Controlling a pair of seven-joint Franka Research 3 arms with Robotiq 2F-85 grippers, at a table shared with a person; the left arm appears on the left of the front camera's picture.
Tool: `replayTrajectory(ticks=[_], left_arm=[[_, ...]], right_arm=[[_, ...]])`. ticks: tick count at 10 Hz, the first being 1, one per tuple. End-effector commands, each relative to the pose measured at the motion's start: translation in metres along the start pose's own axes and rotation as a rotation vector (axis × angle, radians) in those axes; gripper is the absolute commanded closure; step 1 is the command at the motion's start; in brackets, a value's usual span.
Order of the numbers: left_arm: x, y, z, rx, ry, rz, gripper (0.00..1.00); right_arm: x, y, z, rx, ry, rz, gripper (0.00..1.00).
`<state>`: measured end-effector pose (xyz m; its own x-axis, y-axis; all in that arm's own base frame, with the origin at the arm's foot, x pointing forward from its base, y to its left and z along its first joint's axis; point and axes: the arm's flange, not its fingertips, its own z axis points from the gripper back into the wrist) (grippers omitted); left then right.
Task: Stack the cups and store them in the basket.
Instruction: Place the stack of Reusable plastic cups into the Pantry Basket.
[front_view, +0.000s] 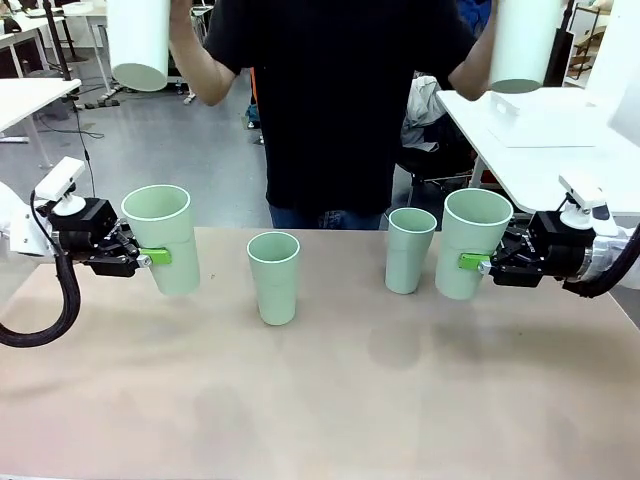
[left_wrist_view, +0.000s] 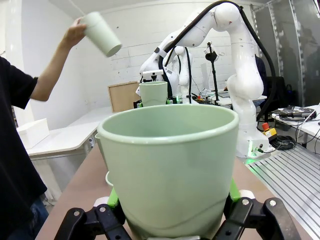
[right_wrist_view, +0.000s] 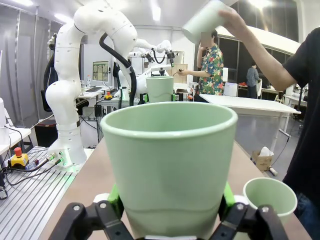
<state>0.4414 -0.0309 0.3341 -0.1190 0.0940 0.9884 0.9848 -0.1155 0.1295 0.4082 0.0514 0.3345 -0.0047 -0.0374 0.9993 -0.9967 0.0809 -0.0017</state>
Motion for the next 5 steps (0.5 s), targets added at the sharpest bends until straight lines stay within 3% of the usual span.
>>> replayTrajectory(ticks=[1, 5], left_arm=[[0.0031, 0.0007, -0.0002, 0.004, -0.001, -0.011, 0.13], [0.0031, 0.0007, -0.0002, 0.004, -0.001, -0.011, 0.13]], right_arm=[[0.0019, -0.0002, -0.0007, -0.001, 0.006, 0.011, 0.13], [0.0019, -0.0002, -0.0007, -0.001, 0.006, 0.011, 0.13]])
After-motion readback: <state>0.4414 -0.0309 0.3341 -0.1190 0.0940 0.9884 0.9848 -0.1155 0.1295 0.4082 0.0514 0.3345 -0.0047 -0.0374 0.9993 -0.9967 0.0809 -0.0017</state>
